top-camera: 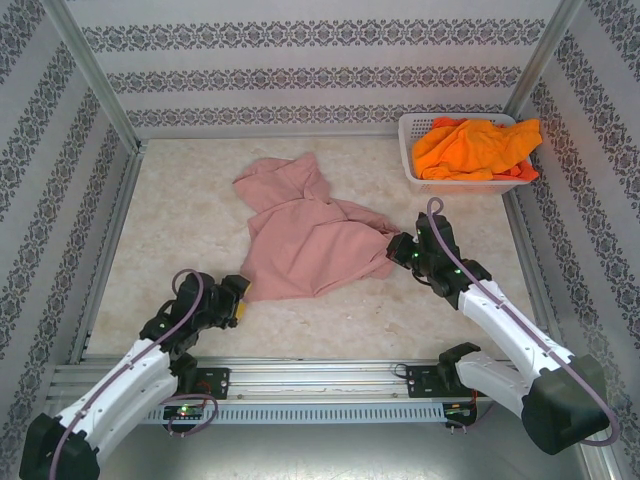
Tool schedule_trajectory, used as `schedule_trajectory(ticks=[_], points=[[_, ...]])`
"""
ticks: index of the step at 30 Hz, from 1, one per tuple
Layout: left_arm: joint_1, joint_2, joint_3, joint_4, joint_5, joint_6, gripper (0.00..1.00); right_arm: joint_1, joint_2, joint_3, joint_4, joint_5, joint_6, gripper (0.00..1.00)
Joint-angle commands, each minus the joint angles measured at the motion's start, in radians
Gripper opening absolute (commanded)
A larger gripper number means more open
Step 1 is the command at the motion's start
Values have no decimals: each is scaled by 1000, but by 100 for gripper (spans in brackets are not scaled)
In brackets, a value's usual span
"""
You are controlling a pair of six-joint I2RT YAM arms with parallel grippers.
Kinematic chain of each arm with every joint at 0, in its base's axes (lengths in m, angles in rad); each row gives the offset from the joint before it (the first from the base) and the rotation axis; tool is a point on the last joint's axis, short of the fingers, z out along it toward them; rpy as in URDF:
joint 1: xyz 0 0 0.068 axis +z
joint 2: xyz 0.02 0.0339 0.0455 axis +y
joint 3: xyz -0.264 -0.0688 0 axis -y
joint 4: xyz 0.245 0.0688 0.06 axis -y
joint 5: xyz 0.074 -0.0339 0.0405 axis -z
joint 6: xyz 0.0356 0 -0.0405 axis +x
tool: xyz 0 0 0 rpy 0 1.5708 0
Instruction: Fold and stack the shorts
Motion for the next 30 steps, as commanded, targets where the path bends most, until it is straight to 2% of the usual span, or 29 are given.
schedule_trajectory(ticks=[1,4,10,12,15,19,23,27,30], points=[[13,63,13,80,13,-86,64,-8,-5,-1,11,24,12,0],[13,127,29,99,12,-76,64,-8,-1,-1,15,24,16,0],[13,280,19,271,21,-84,59,-8,-2,-6,16,20,20,0],[12,325,29,310,20,-71,51,-8,-5,-9,15,24,18,0],[15,384,64,343,23,-17,31,-10,-7,-7,11,26,11,0],[42,409,174,251,13,181,1,-22,-11,13,0,9,-32,0],[118,369,348,56,-11,439,0,-36,-13,76,-39,-40,-122,0],[153,318,561,-160,-126,701,0,-43,-18,158,-74,-64,-229,0],[179,317,712,-234,-182,863,0,-48,10,245,-85,-79,-292,0]])
